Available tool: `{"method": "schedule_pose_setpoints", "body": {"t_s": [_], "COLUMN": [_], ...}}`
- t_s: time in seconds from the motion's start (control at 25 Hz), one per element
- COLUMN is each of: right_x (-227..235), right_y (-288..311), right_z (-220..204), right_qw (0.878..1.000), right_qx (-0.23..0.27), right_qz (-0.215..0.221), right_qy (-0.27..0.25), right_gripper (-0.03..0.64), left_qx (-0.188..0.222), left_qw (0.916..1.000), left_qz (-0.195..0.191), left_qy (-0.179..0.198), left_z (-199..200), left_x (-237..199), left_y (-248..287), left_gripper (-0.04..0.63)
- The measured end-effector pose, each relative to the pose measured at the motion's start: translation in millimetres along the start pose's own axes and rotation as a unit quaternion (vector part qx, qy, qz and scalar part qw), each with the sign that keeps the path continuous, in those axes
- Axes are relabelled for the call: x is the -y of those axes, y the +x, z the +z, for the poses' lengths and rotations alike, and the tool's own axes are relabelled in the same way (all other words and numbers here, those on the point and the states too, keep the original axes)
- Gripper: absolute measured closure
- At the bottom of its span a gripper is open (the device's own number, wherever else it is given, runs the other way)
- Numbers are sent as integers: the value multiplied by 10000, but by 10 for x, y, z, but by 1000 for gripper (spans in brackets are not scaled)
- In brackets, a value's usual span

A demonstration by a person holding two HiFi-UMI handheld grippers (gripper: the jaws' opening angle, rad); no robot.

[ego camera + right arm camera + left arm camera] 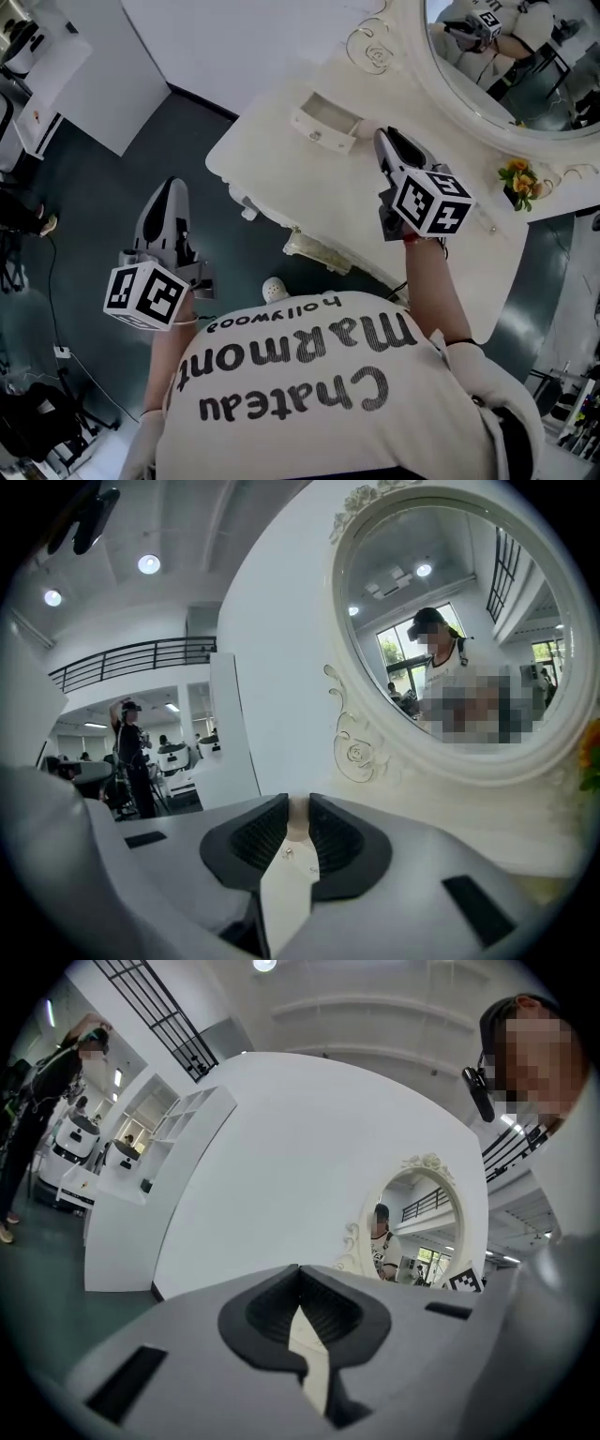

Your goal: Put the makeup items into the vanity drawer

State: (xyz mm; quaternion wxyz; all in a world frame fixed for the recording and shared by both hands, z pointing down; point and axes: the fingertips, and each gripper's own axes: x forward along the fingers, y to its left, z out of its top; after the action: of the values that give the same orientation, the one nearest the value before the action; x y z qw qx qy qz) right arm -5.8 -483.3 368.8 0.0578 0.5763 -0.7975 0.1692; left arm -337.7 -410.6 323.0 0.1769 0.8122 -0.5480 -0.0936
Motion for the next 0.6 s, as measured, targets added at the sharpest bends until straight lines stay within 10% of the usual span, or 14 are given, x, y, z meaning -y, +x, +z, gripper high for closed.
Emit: {"method": "schedule_pose_setpoints", "body": {"t_s": [0.6], "right_x": [-73], "right_y": [551], "right_z": [-190], "right_qw": [9971], "right_qx": [-393], "right_qz": [-644], "right_qy": [27], "right_gripper": [529], "left_qx": [-200], "left_qw": [9996], "left_qz": [-138], "left_qy": [-140], "left_z": [98], "left_x": [-746], "left_y": [214], "left_gripper": [586]}}
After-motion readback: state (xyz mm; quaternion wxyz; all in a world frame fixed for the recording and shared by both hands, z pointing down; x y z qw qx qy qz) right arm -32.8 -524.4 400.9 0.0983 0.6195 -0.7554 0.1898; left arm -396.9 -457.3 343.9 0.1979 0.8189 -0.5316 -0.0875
